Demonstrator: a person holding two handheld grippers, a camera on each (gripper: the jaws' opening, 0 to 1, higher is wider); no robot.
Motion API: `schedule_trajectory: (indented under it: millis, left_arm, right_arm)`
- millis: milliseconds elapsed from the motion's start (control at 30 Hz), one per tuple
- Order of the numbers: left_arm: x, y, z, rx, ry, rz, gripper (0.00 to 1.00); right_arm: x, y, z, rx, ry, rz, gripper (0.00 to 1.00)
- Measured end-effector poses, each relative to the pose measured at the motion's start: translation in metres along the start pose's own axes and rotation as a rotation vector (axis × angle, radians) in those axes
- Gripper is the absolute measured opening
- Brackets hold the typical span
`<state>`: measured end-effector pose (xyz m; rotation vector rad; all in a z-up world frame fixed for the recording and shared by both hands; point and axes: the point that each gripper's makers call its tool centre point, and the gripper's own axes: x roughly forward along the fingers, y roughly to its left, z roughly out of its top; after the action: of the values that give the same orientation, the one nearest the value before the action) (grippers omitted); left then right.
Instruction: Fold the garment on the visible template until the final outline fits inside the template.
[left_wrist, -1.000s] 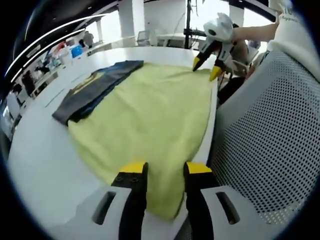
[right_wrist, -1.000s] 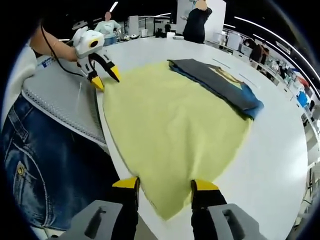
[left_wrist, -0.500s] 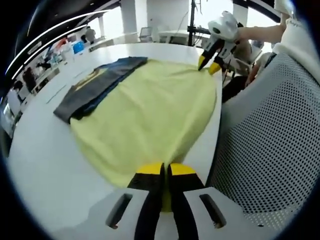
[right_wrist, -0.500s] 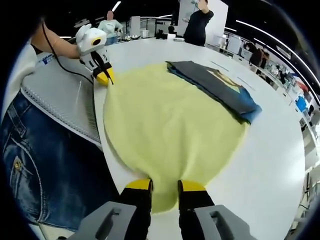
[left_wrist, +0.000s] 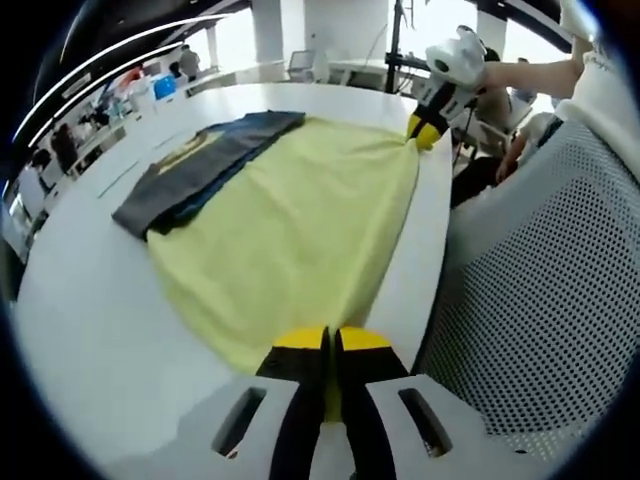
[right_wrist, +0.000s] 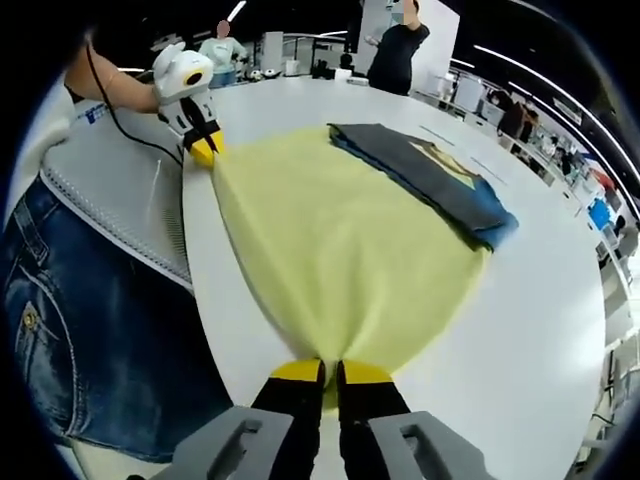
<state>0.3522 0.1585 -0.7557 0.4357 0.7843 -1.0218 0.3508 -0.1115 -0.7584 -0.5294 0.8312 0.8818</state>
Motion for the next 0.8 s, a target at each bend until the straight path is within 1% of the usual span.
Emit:
schedule_trajectory:
  millis: [33,167,267,333,400,600,733,800]
  left_arm:
    - [-0.001,-0.001,-0.001,-0.018,0.01,-0.004,0.0]
    - [-0.004,-0.002,0.003,-0.014,-0.01,0.007,0.0]
    - [-0.007,-0.003,0.005,-0.016,-0.024,0.016,0.0]
    - [-0.009,-0.003,0.006,-0.008,-0.024,0.036,0.0]
    - [-0.009,-0.005,0.007,-0.002,-0.023,0.038,0.0]
    - [-0.01,-0.015,0.004,0.005,-0.011,0.026,0.0]
    - [-0.014,-0.02,0.001,-0.024,-0.011,0.023,0.0]
    - [-0.016,-0.024,-0.001,-0.025,-0.006,0.017,0.0]
  right_arm:
    - [0.0,0.001,0.0,0.007,0.0,0.003,0.0]
    - [-0.003,0.004,-0.001,0.025,0.004,0.016,0.0]
    - [-0.005,0.004,-0.002,0.043,-0.004,0.019,0.0]
    - [-0.007,0.006,-0.001,0.054,-0.013,0.03,0.0]
    - [-0.008,0.007,-0.002,0.061,-0.014,0.031,0.0]
    - [-0.013,0.012,-0.003,0.081,-0.023,0.049,0.0]
    - [-0.017,0.018,-0.001,0.097,-0.037,0.072,0.0]
    - [-0.018,0.021,-0.001,0.098,-0.036,0.081,0.0]
